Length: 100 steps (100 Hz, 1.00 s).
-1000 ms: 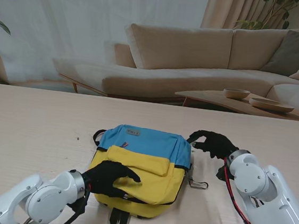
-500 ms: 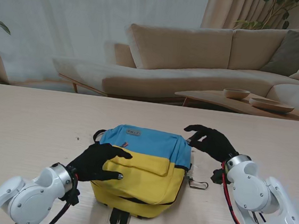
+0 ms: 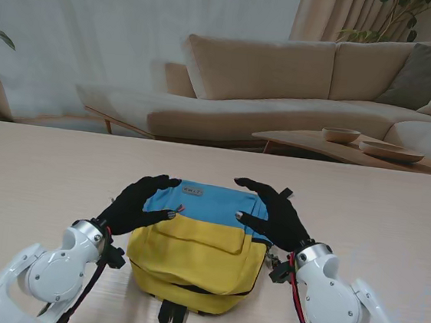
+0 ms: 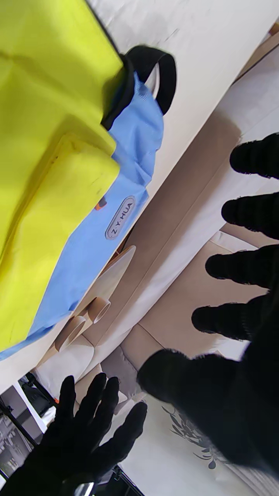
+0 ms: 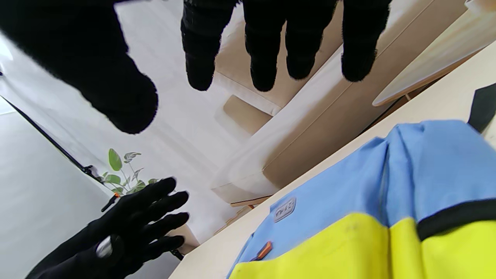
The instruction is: Pack books into the school bag then zip close the school bag
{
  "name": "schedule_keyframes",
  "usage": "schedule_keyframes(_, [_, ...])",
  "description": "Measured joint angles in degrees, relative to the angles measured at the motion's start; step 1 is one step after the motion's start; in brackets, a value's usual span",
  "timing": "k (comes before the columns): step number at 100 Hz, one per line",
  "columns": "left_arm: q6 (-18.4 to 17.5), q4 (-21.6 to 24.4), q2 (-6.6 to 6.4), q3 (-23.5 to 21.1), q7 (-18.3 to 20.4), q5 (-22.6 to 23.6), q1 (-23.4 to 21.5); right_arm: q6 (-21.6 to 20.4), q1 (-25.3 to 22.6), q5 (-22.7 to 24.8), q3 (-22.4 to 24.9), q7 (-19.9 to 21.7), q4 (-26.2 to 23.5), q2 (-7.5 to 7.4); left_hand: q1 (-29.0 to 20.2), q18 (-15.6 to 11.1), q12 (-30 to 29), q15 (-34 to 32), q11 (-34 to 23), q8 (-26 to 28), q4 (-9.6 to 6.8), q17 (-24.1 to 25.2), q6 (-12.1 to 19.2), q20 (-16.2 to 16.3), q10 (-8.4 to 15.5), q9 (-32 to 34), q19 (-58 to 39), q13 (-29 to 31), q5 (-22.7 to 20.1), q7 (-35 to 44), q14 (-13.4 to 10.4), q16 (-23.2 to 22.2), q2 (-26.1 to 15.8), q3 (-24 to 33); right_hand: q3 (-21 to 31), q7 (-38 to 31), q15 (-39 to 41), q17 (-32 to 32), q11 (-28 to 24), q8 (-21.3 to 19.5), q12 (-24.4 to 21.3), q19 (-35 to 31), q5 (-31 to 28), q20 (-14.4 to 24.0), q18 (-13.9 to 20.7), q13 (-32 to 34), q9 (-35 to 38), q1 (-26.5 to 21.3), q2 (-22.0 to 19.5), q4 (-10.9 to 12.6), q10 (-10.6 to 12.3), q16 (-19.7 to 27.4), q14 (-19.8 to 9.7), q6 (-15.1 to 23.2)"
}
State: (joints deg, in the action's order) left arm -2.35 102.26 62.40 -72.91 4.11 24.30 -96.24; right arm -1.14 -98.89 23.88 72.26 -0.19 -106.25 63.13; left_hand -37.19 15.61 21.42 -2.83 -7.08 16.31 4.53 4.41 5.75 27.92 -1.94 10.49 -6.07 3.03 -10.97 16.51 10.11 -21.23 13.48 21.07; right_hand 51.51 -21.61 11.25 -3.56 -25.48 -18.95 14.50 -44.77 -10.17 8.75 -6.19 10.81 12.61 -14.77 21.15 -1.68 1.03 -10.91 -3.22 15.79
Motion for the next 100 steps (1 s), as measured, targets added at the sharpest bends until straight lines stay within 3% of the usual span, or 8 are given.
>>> schedule_keyframes(16, [0.25, -1.97, 0.46, 1.83, -0.31, -5.01, 1.95, -2.01, -0.57, -2.06, -1.66, -4.66, 1.18, 1.0, 0.73, -0.63, -0.7, 0.8, 2.62, -1.41, 0.0, -0.47, 0.92, -4.95, 1.74, -0.47, 1.44, 0.0, 0.0, -3.2, -0.68, 4.19, -0.97, -1.14, 0.0, 1.47, -4.73, -0.16, 6.84, 0.0, -2.83, 9.24, 2.3, -6.07, 3.46, -2.05, -0.24, 0.01, -0.03, 0.12, 1.95, 2.94, -2.36, 0.15])
schedule_keyframes(32, [-0.18, -4.41, 1.66, 3.61, -5.15, -8.8, 3.11, -5.09, -0.79, -2.3, -1.91, -5.66, 2.78, 1.66, 0.89, -0.68, -0.71, 0.83, 2.95, -1.89, 0.0, -0.58, 1.7, -5.75, 1.98, -0.58, 2.05, 0.0, 0.0, -3.89, -1.16, 4.37, -2.24, -1.82, -0.03, 2.39, -7.3, -0.16, 7.71, 0.0, -3.22, 12.86, 2.3, -6.69, 4.41, -2.07, -0.24, 0.07, -0.15, 0.13, 2.91, 3.21, -3.37, 0.16])
schedule_keyframes(43, [-1.92, -5.78, 2.54, 4.13, -7.27, -9.0, 3.45, -6.58, -0.81, -3.22, -1.9, -5.48, 3.52, 1.75, 1.4, -0.69, -0.72, 0.83, 2.96, -1.9, 0.0, -0.58, 2.48, -6.36, 2.02, -0.58, 2.07, 0.0, 0.0, -2.36, -1.18, 4.37, -2.25, -1.73, -0.11, 2.91, -7.4, -0.16, 7.71, 0.06, -3.22, 13.63, 2.3, -6.79, 4.41, -2.07, -0.24, 0.38, -0.82, 0.14, 3.31, 3.21, -3.76, 0.16])
schedule_keyframes(54, [-3.25, -6.36, 2.9, 4.26, -7.16, -9.05, 3.7, -7.66, -0.76, -4.36, -1.57, -3.28, 4.12, 1.66, 1.4, -0.69, -0.72, 0.82, 2.8, -1.9, 0.0, -0.58, 3.17, -6.37, 2.04, -0.59, 2.07, 0.0, 0.0, -0.42, -1.18, 3.51, -2.25, -1.65, -0.11, 3.07, -7.94, -0.16, 7.71, 0.1, -3.22, 13.75, 2.3, -6.78, 4.41, -2.06, -0.24, 0.38, -1.42, 0.14, 3.36, 3.21, -3.78, 0.16])
schedule_keyframes(72, [-3.84, -7.54, 2.83, 4.17, -5.05, -9.2, 5.22, -7.9, -0.72, -7.69, -1.88, -3.86, 4.94, 1.69, 1.4, -0.69, -0.74, 0.81, 2.15, -1.9, 0.0, -0.58, 3.18, -6.38, 2.12, -0.58, 2.07, 0.0, 0.0, 1.02, -1.19, 3.47, -2.23, -1.57, -0.68, 3.53, -7.96, -0.16, 7.71, 0.66, -3.22, 14.45, 2.3, -6.78, 4.41, -2.07, -0.24, 0.38, -1.43, 0.17, 3.38, 3.21, -3.79, 0.16])
schedule_keyframes(84, [-3.27, -8.36, 2.73, 4.66, -4.11, -12.79, 6.61, -8.48, -0.77, -8.26, -1.77, -4.36, 5.52, 1.88, 1.4, -0.69, -0.76, 0.81, 2.15, -1.9, 0.0, -0.58, 3.19, -6.43, 2.69, -0.58, 2.07, 0.0, 0.0, 0.97, -1.22, 3.47, -2.23, -1.57, -0.68, 3.91, -7.96, -0.16, 7.71, 0.68, -3.22, 14.52, 2.3, -6.78, 4.41, -2.07, -0.24, 0.38, -1.46, 0.18, 3.38, 3.21, -3.79, 0.16])
schedule_keyframes(100, [-3.27, -8.34, 2.78, 5.29, -5.48, -10.25, 6.64, -9.2, -1.3, -10.49, -1.4, -6.03, 6.16, 2.38, 1.4, -0.69, -0.76, 0.81, 2.15, -1.9, 0.0, -0.58, 3.79, -6.5, 2.72, -0.58, 2.07, 0.0, 0.0, 0.95, -1.22, 3.47, -2.23, -1.57, -0.68, 4.44, -7.98, -0.33, 8.3, 0.71, -3.23, 15.27, 2.3, -6.78, 4.41, -2.07, -0.24, 0.38, -1.95, 0.56, 3.46, 3.21, -3.83, 0.16])
